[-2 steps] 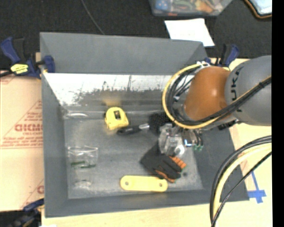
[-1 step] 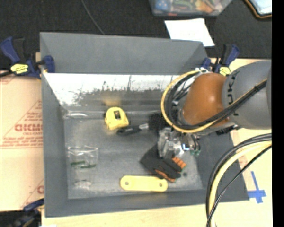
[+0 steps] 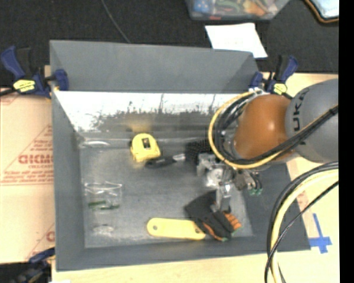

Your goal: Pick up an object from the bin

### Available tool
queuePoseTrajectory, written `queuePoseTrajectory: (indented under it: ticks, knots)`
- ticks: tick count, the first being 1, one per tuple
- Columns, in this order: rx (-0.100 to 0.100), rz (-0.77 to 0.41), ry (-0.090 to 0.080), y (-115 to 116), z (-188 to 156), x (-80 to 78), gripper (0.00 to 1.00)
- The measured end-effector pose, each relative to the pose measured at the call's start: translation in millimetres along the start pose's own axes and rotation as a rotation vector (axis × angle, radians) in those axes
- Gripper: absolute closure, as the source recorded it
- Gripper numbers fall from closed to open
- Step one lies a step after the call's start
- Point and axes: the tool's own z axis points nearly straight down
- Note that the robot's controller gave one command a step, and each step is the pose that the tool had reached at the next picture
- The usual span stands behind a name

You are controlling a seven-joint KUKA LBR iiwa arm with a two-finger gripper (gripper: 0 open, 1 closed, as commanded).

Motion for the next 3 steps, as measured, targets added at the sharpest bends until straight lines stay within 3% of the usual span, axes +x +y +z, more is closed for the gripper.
queuePoseTrajectory:
  ticks: [1,2,3]
  knots:
    - [0.000,-0.003,0.000,0,0,0.0,0.00]
    - [0.005,-0.461,-0.005,-56,-19,-19.8,0.00]
    - [0.003,-0.021,-0.013,-12,2,24.8,0.00]
